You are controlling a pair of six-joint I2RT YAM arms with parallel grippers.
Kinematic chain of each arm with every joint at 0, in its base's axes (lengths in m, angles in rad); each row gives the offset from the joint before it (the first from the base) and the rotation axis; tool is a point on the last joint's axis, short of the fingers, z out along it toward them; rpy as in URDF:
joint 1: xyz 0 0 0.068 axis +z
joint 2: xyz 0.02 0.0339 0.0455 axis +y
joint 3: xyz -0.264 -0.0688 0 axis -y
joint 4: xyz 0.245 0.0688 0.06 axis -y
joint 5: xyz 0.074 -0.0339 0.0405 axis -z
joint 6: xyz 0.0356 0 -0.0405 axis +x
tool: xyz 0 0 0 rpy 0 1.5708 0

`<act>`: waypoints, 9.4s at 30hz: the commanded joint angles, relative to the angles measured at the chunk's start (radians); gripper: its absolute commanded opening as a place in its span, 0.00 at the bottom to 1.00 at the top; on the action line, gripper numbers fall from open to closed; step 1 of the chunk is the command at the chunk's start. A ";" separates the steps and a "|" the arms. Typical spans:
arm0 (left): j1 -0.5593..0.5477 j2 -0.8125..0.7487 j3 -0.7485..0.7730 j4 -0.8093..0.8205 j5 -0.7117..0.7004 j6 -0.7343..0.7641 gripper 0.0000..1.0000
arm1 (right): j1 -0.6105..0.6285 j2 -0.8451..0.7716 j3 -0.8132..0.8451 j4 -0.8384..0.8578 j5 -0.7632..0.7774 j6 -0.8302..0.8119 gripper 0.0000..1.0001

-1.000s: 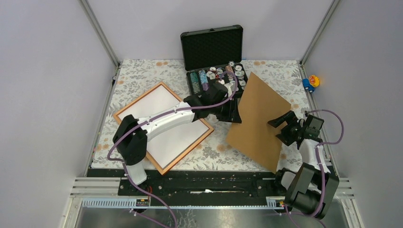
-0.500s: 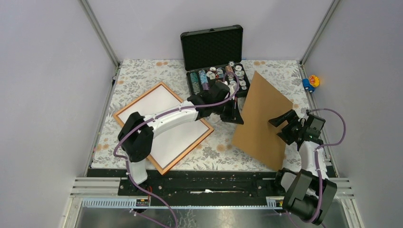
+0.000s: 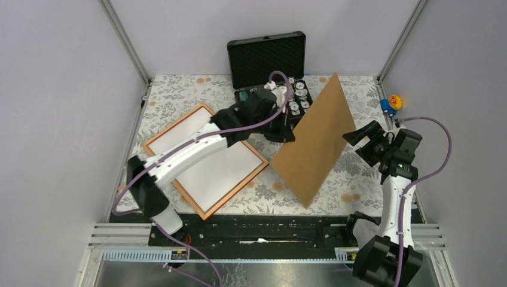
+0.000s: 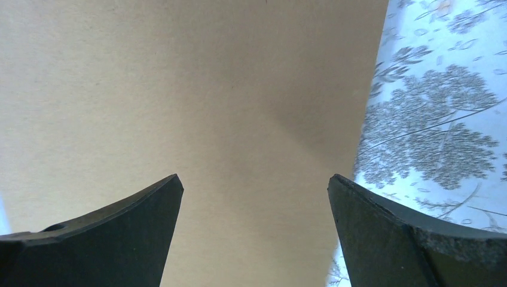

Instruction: Put the photo into the frame

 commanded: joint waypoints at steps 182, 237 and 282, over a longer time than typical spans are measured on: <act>0.875 -0.793 -0.965 1.089 0.810 -0.754 0.00 | 0.503 0.547 0.226 1.131 -0.526 0.858 0.76; 1.463 -0.835 -0.937 0.064 0.554 -0.062 0.00 | 0.426 0.517 0.377 0.464 -0.349 0.309 1.00; 1.476 -0.653 -0.896 0.221 0.618 -0.034 0.00 | 0.426 0.546 0.376 0.464 -0.337 0.296 1.00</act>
